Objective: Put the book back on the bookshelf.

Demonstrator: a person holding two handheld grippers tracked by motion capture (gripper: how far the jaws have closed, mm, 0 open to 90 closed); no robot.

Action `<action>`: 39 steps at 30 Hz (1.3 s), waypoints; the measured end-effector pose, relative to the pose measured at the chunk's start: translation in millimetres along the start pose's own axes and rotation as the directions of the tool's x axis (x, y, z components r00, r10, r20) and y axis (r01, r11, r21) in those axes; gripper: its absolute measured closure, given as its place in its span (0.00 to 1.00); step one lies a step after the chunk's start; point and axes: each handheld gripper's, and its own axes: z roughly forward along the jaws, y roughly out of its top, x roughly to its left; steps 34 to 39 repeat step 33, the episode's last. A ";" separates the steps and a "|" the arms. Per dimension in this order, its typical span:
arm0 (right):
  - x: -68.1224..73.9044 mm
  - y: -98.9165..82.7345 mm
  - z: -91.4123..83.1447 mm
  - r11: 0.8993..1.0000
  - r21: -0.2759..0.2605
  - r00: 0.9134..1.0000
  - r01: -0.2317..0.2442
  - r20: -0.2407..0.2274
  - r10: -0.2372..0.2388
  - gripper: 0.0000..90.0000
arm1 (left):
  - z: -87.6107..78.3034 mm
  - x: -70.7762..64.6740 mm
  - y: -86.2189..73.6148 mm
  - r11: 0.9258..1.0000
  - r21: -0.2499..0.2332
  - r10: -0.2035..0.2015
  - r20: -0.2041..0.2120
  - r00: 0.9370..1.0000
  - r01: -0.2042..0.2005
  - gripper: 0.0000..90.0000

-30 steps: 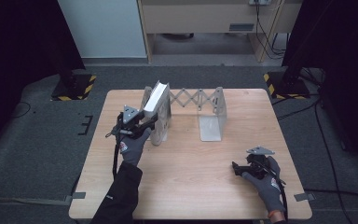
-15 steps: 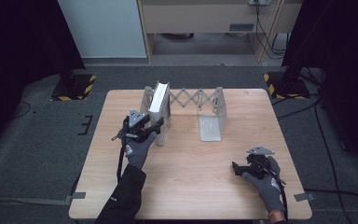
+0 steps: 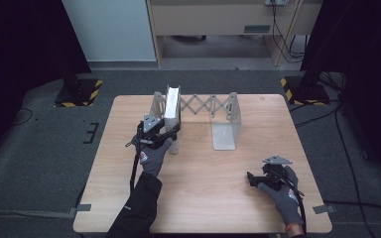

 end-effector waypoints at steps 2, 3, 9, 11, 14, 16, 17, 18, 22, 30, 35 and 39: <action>-0.1 0.0 0.0 1.000 -0.001 1.000 0.003 0.000 -0.003 0.02 | 2.1 1.2 1.2 1.000 0.002 -0.001 0.003 1.000 0.001 0.42; -0.2 0.0 0.0 1.000 -0.001 1.000 0.003 0.000 -0.003 0.02 | 3.3 1.8 2.1 1.000 0.006 0.000 0.001 1.000 0.000 0.42; 0.0 0.0 0.0 1.000 0.000 1.000 0.000 0.000 0.000 0.02 | 9.5 3.8 6.5 1.000 0.020 0.003 -0.003 1.000 -0.003 0.42; 0.0 0.0 0.0 1.000 0.000 1.000 0.000 0.000 0.000 0.02 | 10.7 4.5 6.9 1.000 0.021 0.011 0.005 1.000 -0.012 0.41; 0.0 0.0 0.0 1.000 0.000 1.000 0.000 -0.001 0.000 0.02 | 11.0 5.1 6.6 1.000 0.020 0.010 0.010 1.000 -0.011 0.40; 0.0 0.0 0.0 1.000 0.000 1.000 0.000 -0.001 0.000 0.02 | 8.6 4.1 7.1 0.999 0.027 0.018 0.007 1.000 -0.018 0.40; 0.0 0.0 0.0 1.000 0.000 1.000 0.000 -0.001 0.000 0.02 | 6.0 3.3 7.4 0.999 0.025 0.022 0.006 1.000 -0.022 0.41; 0.0 0.0 0.0 1.000 0.000 1.000 0.000 -0.001 0.000 0.02 | 2.5 2.7 7.7 1.000 0.021 0.023 0.010 1.000 -0.023 0.41; -0.1 0.0 0.0 1.000 -0.001 1.000 0.003 0.001 -0.003 0.02 | -18.1 2.5 6.5 0.999 0.021 0.036 0.015 0.999 -0.037 0.38; -0.5 -0.9 -2.7 0.999 -0.030 1.000 -0.018 0.020 0.018 0.18 | -58.9 11.8 -13.4 0.996 0.077 0.038 0.026 0.999 -0.040 0.34; -2.0 -1.4 -5.6 0.999 -0.047 0.999 -0.023 0.034 0.025 0.32 | -71.1 17.2 -27.1 0.993 0.107 0.042 0.021 0.999 -0.044 0.33; -2.0 -1.4 -5.6 0.999 -0.047 0.999 -0.023 0.034 0.025 0.32 | -71.1 17.2 -27.1 0.993 0.107 0.042 0.021 0.999 -0.044 0.33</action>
